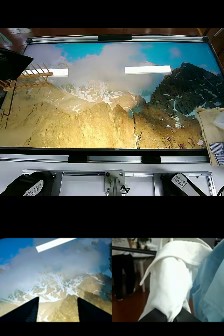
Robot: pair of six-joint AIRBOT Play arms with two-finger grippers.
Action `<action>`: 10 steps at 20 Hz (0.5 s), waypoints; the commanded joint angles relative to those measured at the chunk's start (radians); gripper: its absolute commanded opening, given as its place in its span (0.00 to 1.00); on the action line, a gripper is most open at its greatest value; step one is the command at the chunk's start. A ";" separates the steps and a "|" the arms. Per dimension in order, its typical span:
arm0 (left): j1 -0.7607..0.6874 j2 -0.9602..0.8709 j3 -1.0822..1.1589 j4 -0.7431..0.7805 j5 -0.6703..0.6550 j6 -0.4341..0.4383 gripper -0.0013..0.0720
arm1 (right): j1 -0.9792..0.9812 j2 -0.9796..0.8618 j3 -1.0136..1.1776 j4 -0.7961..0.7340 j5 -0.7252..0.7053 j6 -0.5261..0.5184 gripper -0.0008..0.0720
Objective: Fold the shirts.
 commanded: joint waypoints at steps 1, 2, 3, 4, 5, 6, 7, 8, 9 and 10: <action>0.000 -0.001 0.001 0.000 0.000 -0.008 0.80 | -0.024 0.000 0.010 -0.019 0.002 0.024 0.11; 0.000 -0.001 0.001 0.000 0.000 -0.008 0.80 | -0.039 0.000 0.010 -0.023 0.033 0.035 0.12; 0.000 0.000 0.001 0.000 0.000 -0.008 0.80 | -0.054 0.000 0.010 -0.032 0.077 0.036 0.12; 0.000 0.000 0.001 0.000 0.000 -0.008 0.80 | -0.067 0.000 0.010 -0.046 0.138 0.037 0.12; 0.000 -0.001 0.001 0.000 0.000 -0.008 0.80 | -0.083 0.000 0.010 -0.043 0.196 0.037 0.12; 0.000 -0.001 0.001 0.000 0.000 -0.007 0.80 | -0.091 0.000 0.010 -0.038 0.241 0.037 0.21; 0.000 -0.001 0.001 0.000 0.000 -0.007 0.80 | -0.092 0.002 0.010 -0.021 0.275 0.037 0.52; 0.000 -0.001 0.001 0.000 0.000 -0.008 0.80 | -0.092 0.006 0.010 0.023 0.306 0.032 0.75; 0.000 -0.001 0.001 0.000 0.000 -0.008 0.80 | -0.088 0.013 0.010 0.077 0.346 0.010 0.78; 0.000 -0.001 0.001 0.000 0.000 -0.008 0.80 | -0.082 0.023 0.010 0.135 0.393 -0.032 0.78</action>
